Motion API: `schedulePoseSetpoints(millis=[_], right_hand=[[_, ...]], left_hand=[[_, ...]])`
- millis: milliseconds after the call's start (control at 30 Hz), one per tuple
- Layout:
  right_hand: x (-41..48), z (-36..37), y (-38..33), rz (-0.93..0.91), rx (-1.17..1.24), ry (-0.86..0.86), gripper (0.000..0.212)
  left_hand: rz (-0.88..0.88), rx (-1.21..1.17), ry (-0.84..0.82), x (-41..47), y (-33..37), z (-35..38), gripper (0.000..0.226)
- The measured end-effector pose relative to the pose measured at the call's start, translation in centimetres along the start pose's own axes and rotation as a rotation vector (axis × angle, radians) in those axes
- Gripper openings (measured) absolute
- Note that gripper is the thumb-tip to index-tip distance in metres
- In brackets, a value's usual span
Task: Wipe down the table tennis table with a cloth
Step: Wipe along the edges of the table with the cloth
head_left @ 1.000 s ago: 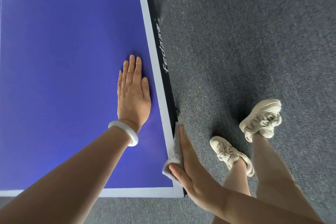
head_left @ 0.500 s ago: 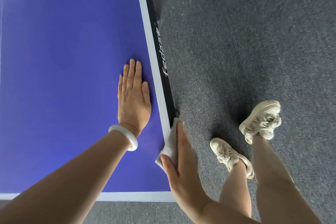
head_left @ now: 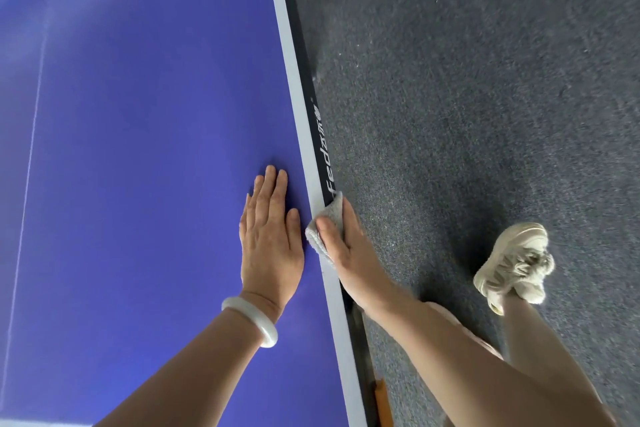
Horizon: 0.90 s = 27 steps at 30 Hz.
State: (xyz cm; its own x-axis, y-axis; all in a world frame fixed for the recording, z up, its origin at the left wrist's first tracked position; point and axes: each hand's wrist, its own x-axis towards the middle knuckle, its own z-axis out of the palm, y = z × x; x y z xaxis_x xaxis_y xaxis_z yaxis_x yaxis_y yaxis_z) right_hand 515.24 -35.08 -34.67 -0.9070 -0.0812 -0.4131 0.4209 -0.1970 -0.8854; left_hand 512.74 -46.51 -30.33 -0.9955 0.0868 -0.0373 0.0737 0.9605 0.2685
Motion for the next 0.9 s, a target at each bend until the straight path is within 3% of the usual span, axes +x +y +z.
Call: schedulePoseSetpoints(millis=[233,400,533,667,900], right_hand=[[-0.1,0.0,-0.4,0.059,-0.007,-0.024,0.058],[0.5,0.5,-0.6,0.104,-0.038,0.01,0.058],[5.7,0.8,-2.7,0.127,-0.015,0.017,0.027],[11.1,0.8,-5.3,0.046,-0.083,0.05,0.062],[12.1,1.0,-6.2,0.045,-0.067,0.065,0.087]], left_hand=[[0.143,0.036,0.064,7.8,-0.7,-2.2,0.033],[0.135,0.126,0.035,17.8,-0.4,-1.7,0.045],[0.064,0.2,0.01,23.4,-1.2,-1.4,0.052],[0.073,0.158,0.035,25.1,-1.9,-0.9,0.05],[0.09,0.001,0.09,24.9,-2.5,-0.8,0.047]])
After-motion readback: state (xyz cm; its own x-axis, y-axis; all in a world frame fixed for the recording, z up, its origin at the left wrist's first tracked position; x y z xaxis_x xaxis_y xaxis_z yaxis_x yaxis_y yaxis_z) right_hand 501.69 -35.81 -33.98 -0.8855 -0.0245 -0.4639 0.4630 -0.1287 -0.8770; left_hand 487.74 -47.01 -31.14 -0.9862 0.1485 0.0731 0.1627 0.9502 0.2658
